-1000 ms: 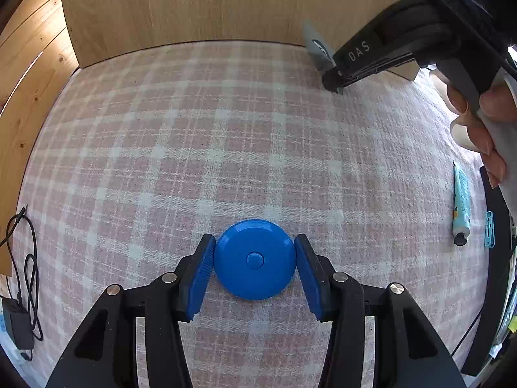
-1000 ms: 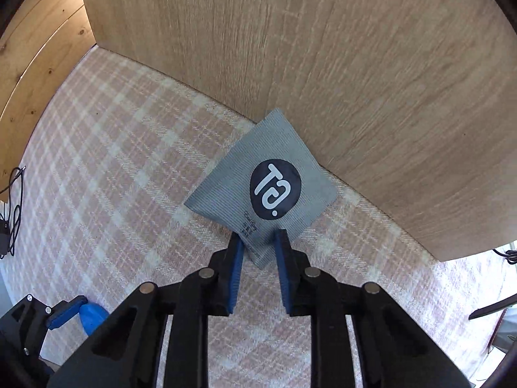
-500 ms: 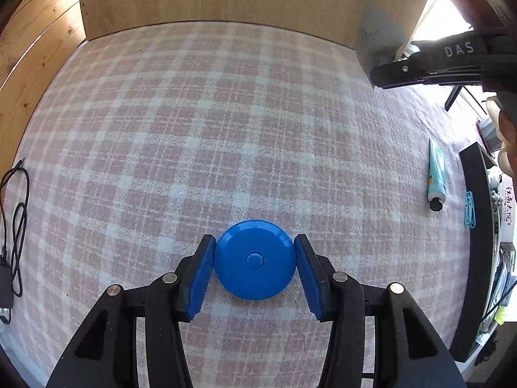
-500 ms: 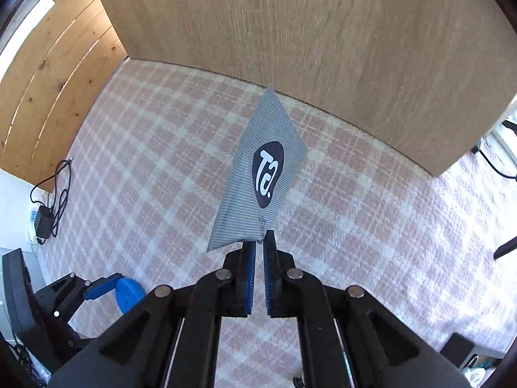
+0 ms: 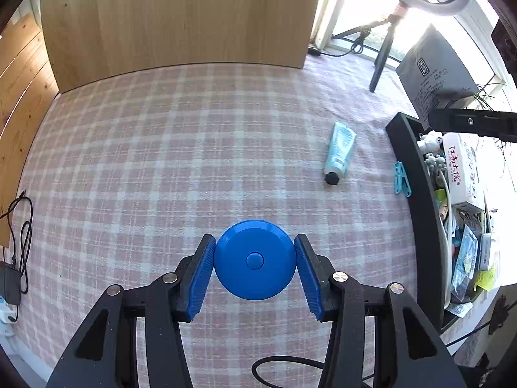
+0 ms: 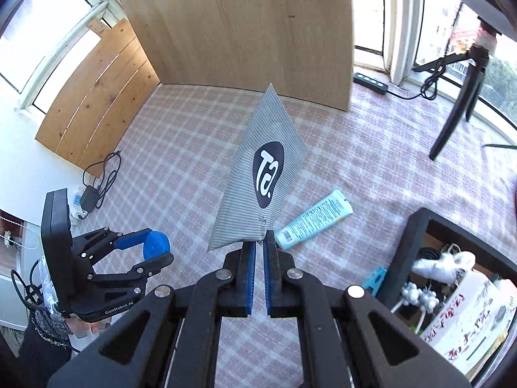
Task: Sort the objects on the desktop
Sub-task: 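Carry the tape measure and grey pouch into the black tray and open both grippers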
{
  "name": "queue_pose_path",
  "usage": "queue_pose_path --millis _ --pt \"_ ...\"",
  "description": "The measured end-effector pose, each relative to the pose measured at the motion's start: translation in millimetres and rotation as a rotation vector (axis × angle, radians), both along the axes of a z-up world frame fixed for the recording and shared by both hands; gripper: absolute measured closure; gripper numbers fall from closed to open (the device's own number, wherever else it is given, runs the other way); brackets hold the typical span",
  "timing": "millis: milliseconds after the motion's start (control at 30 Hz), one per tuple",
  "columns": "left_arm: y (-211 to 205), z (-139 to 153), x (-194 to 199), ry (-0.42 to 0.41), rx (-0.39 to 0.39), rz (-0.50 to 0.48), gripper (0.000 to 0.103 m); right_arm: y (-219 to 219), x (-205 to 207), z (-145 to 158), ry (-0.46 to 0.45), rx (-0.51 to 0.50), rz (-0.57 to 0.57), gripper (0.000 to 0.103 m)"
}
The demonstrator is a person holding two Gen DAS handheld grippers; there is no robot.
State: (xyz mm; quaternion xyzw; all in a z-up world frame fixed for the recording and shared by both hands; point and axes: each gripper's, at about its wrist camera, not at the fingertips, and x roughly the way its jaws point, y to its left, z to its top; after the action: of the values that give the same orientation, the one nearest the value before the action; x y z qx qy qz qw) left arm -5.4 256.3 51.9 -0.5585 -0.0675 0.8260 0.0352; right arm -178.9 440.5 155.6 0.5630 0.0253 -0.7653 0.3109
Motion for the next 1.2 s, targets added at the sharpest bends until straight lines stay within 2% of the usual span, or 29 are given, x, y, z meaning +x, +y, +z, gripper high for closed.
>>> queue_pose_path --millis 67,233,433,600,800,1067,1133,1167,1200 --pt "28.9 7.4 -13.2 0.015 0.007 -0.046 0.056 33.8 13.3 5.9 0.008 0.003 -0.040 0.098" --pt "98.8 28.9 -14.2 0.040 0.035 -0.182 0.056 127.8 45.9 15.3 0.020 0.035 -0.173 0.098" --pt "187.7 41.6 -12.7 0.048 0.079 -0.340 0.056 222.9 85.9 6.0 0.000 0.093 -0.330 0.098" --pt "258.6 47.6 -8.0 0.049 0.097 -0.463 0.056 283.0 115.5 -3.8 -0.026 0.135 -0.420 0.098" --pt "325.7 62.5 -17.1 0.056 0.110 -0.542 0.056 325.1 138.6 -9.0 -0.040 0.162 -0.466 0.098" --pt "394.5 80.4 -38.7 0.087 0.088 -0.595 0.055 341.5 164.4 -21.8 -0.072 0.182 -0.446 0.098" --pt "405.4 79.5 -44.1 0.067 0.077 -0.591 0.052 342.2 168.1 -23.7 -0.074 0.184 -0.435 0.097" --pt "407.7 79.6 -46.3 0.058 0.081 -0.585 0.043 342.2 168.7 -24.4 -0.077 0.186 -0.426 0.096" --pt "407.7 81.1 -47.6 0.063 0.090 -0.574 0.040 342.8 169.8 -24.2 -0.081 0.189 -0.423 0.092"
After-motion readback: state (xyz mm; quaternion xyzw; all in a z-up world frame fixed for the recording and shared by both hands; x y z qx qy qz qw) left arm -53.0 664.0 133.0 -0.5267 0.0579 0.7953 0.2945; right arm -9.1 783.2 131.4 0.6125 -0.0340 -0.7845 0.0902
